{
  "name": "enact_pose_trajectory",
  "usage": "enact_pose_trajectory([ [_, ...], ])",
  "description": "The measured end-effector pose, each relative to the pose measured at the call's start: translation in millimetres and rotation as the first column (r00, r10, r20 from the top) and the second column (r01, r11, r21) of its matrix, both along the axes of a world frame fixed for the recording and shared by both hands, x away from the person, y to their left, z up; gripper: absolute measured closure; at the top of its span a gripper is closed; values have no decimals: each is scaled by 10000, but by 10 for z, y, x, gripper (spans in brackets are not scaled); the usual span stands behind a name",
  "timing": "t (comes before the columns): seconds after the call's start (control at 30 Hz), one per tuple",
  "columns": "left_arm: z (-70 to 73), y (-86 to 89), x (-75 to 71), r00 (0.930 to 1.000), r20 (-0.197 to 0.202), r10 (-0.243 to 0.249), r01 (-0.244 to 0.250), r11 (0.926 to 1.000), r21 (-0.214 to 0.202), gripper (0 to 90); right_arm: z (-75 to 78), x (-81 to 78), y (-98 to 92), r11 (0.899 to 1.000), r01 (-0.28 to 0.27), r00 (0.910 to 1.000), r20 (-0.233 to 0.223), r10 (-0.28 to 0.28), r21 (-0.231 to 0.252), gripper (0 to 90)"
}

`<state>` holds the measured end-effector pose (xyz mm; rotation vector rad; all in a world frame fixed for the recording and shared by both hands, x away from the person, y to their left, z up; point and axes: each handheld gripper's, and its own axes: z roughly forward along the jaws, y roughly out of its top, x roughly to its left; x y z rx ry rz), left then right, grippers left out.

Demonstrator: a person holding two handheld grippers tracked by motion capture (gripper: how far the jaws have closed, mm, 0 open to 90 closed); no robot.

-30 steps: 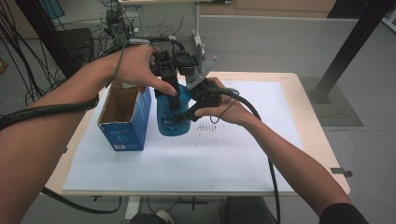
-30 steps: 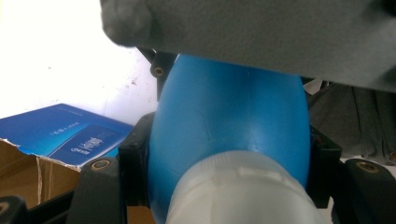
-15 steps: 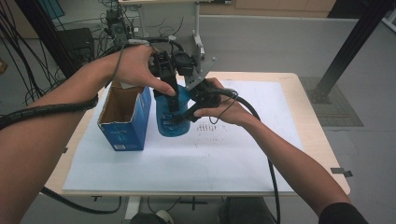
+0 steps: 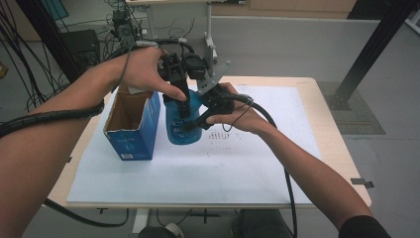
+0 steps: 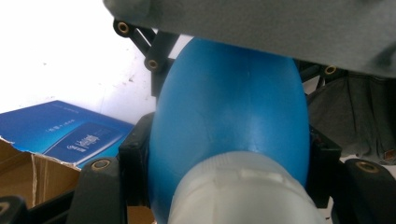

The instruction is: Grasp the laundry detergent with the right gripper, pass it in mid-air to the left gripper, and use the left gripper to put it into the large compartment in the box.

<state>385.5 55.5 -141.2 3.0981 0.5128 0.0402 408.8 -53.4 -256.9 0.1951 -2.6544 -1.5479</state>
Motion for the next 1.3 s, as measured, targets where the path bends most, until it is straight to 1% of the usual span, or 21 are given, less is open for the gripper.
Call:
enact_pose_trajectory([
  [0.1, -8, 0, 3, 10000, -62, 22, -21, 10000, 63, 368, 2, 4, -19, 9999, 80, 9998, -166, -78, 105, 293],
  [0.13, -11, 2, 6, 10000, -56, 36, -36, 10000, 84, 368, 2, 19, -32, 9998, 206, 9997, 123, -207, 52, 274],
  [0.2, -13, 11, 13, 9999, -78, 112, -111, 9999, 108, 368, 10, 13, -57, 9996, 260, 9996, -72, -259, 97, 226],
  [0.23, -13, 18, 17, 9999, -62, 161, -160, 9998, 78, 368, 12, 19, -73, 9991, 418, 9990, -168, -419, -65, 199],
  [0.3, 2, 31, 31, 9997, -63, 231, -230, 9996, 136, 368, 9, 38, -103, 9986, 490, 9985, -249, -495, -175, 178],
  [0.33, 6, 39, 33, 9994, -61, 337, -336, 9994, 91, 368, 6, 40, -118, 9979, 599, 9972, -423, -609, -246, 154],
  [0.4, 25, 58, 49, 9988, -31, 496, -496, 9987, 97, 367, 4, 51, -152, 9955, 873, 9946, -530, -892, -362, 109],
  [0.43, 29, 60, 50, 9985, -17, 542, -542, 9985, 102, 367, 1, 49, -171, 9930, 1085, 9933, -348, -1102, -471, 62],
  [0.47, 34, 67, 52, 9980, 12, 639, -639, 9979, 70, 367, 0, 46, -179, 9917, 1156, 9927, -286, -1173, -560, 46],
  [0.6, 61, 98, 77, 9967, 28, 807, -807, 9967, 109, 367, -5, 47, -251, 9840, 1593, 9870, -84, -1605, -802, 24],
  [0.7, 86, 125, 104, 9925, -174, 1211, -1209, 9926, 125, 367, 0, 57, -314, 9774, 1838, 9827, -53, -1853, -1043, 14],
  [0.77, 108, 144, 117, 9896, -247, 1419, -1417, 9899, 79, 367, 9, 66, -365, 9717, 1985, 9798, 3, -2001, -1282, 12],
  [0.87, 141, 173, 136, 9857, -224, 1668, -1665, 9860, 122, 367, 33, 75, -459, 9600, 2281, 9733, 118, -2293, -1627, 11],
  [0.97, 171, 215, 154, 9805, -143, 1960, -1957, 9804, 212, 368, 55, 97, -574, 9460, 2558, 9662, 198, -2571, -1992, 11],
  [1.07, 224, 273, 185, 9732, -77, 2300, -2298, 9729, 246, 368, 74, 116, -703, 9316, 2830, 9580, 206, -2860, -2280, 11],
  [1.1, 251, 300, 196, 9683, -59, 2496, -2494, 9681, 224, 368, 79, 122, -746, 9259, 2951, 9543, 240, -2980, -2359, 11],
  [1.13, 269, 316, 202, 9655, -38, 2604, -2603, 9653, 209, 368, 87, 131, -805, 9188, 3094, 9495, 273, -3125, -2452, 11],
  [1.17, 294, 337, 208, 9619, 7, 2735, -2734, 9617, 192, 368, 91, 138, -840, 9151, 3173, 9468, 277, -3208, -2489, 11],
  [1.2, 327, 363, 215, 9562, 70, 2926, -2927, 9560, 179, 367, 96, 145, -887, 9096, 3284, 9426, 274, -3327, -2544, 11],
  [1.27, 384, 408, 227, 9471, 182, 3205, -3208, 9470, 186, 367, 105, 158, -982, 8971, 3502, 9343, 330, -3548, -2694, 11],
  [1.3, 407, 424, 230, 9433, 228, 3312, -3317, 9432, 189, 367, 109, 164, -1040, 8889, 3637, 9289, 366, -3686, -2786, 11],
])
